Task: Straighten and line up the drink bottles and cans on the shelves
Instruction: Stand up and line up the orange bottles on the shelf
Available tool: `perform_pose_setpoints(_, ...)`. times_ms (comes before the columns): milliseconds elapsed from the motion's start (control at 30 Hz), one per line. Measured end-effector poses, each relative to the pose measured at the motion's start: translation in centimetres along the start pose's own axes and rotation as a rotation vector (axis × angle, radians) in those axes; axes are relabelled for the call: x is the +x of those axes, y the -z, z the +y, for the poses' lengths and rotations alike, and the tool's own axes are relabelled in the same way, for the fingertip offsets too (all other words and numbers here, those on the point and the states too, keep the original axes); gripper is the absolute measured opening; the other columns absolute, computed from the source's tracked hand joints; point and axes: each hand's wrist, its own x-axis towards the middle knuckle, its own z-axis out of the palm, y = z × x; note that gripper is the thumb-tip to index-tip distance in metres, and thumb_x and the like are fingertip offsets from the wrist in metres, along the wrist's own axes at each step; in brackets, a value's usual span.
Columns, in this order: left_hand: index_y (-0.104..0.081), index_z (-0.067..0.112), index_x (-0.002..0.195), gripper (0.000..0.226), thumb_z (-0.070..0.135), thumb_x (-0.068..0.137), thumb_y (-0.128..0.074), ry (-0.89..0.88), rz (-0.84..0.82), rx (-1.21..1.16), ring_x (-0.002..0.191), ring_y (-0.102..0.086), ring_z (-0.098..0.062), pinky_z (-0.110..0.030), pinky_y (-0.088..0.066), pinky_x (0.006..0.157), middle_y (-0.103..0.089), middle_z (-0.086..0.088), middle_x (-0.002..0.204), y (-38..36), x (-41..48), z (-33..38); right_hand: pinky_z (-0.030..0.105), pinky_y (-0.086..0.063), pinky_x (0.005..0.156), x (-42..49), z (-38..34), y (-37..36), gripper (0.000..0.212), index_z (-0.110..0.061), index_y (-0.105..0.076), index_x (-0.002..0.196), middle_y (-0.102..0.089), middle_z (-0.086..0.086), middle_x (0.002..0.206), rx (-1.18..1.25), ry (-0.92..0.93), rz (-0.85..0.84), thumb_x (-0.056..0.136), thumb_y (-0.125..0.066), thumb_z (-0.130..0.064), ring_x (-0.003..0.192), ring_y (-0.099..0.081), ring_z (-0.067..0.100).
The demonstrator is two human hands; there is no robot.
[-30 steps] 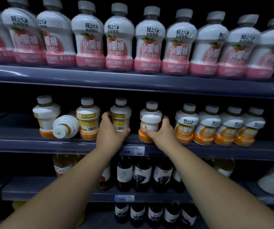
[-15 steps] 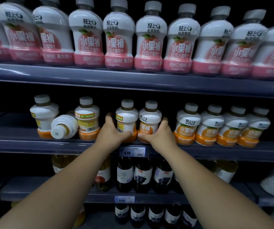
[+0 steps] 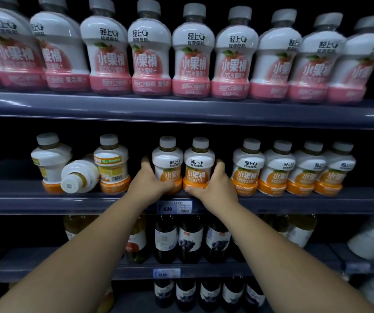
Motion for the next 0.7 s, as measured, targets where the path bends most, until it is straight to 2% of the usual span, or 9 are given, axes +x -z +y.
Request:
perform_pose_setpoints(100,-0.032,0.029,0.124,0.110,0.067,0.037,-0.087,-0.021,0.019,0.006,0.103,-0.065,-0.019,-0.047,-0.057,0.085,-0.061,0.002,0.117,0.0,0.0,-0.4,0.040,-0.054,0.079,-0.3,0.2,-0.1,0.098,-0.016,-0.026,0.137,-0.060,0.006,0.121,-0.055,0.016,0.026,0.068,-0.081,-0.059,0.107,-0.063,0.029)
perform_pose_setpoints(200,-0.033,0.023,0.126,0.105,0.061,0.045,-0.087,-0.014,0.008,0.024,0.102,-0.064,-0.021,-0.047,-0.056,0.087,-0.062,0.001,0.116,0.0,-0.3,-0.1,0.041,-0.055,0.080,-0.4,0.4,-0.1,0.101,-0.014,-0.025,0.141,-0.061,0.007,0.122,-0.055,0.003,0.036,0.069,-0.081,-0.058,0.107,-0.063,0.030)
perform_pose_setpoints(333,-0.042,0.026,0.123,0.097,0.065,0.044,-0.082,-0.055,-0.020,0.076,0.104,-0.063,-0.020,-0.047,-0.055,0.089,-0.062,0.001,0.117,-0.1,0.0,-0.2,0.037,-0.053,0.078,-0.5,0.8,0.1,0.098,-0.014,-0.026,0.141,-0.061,0.007,0.123,-0.020,-0.004,0.023,0.072,-0.081,-0.054,0.107,-0.063,0.028)
perform_pose_setpoints(400,-0.044,0.026,0.121,0.090,0.058,0.048,-0.087,-0.052,-0.031,0.059,0.105,-0.063,-0.019,-0.047,-0.055,0.091,-0.063,0.002,0.116,-0.2,0.2,-0.2,0.037,-0.054,0.079,-0.6,0.9,0.0,0.098,-0.014,-0.023,0.144,-0.061,0.006,0.124,0.006,0.006,0.023,0.074,-0.081,-0.051,0.108,-0.063,0.026)
perform_pose_setpoints(467,-0.044,0.025,0.119,0.080,0.041,0.058,-0.093,-0.047,-0.048,0.037,0.105,-0.063,-0.019,-0.043,-0.054,0.092,-0.062,0.003,0.113,-0.3,0.3,0.1,0.039,-0.056,0.083,-0.8,1.2,-0.1,0.103,-0.017,-0.015,0.150,-0.060,0.006,0.127,0.052,0.009,0.019,0.076,-0.080,-0.047,0.110,-0.063,0.025)
perform_pose_setpoints(533,-0.044,0.022,0.120,0.075,0.032,0.063,-0.092,-0.060,-0.052,0.036,0.105,-0.061,-0.019,-0.036,-0.052,0.088,-0.060,0.003,0.110,-0.5,0.4,0.1,0.043,-0.056,0.088,-0.9,1.4,0.0,0.107,-0.023,-0.010,0.152,-0.059,0.005,0.132,0.099,0.014,0.024,0.075,-0.082,-0.044,0.115,-0.061,0.025)
perform_pose_setpoints(600,-0.046,0.021,0.122,0.073,0.034,0.065,-0.091,-0.079,-0.052,0.060,0.104,-0.060,-0.017,-0.032,-0.048,0.085,-0.062,0.001,0.116,-0.7,0.3,0.2,0.044,-0.054,0.094,-1.1,1.7,0.4,0.109,-0.026,-0.011,0.153,-0.053,0.004,0.139,0.128,0.021,0.048,0.074,-0.084,-0.042,0.123,-0.056,0.024)
perform_pose_setpoints(700,-0.046,0.019,0.128,0.076,0.038,0.068,-0.089,-0.100,-0.048,0.100,0.113,-0.059,-0.021,-0.032,-0.047,0.086,-0.062,-0.002,0.127,-0.9,-0.2,0.5,0.041,-0.044,0.108,-1.8,2.3,1.1,0.110,-0.025,-0.012,0.156,-0.035,0.002,0.155,0.171,0.022,0.080,0.075,-0.084,-0.041,0.140,-0.040,0.020)
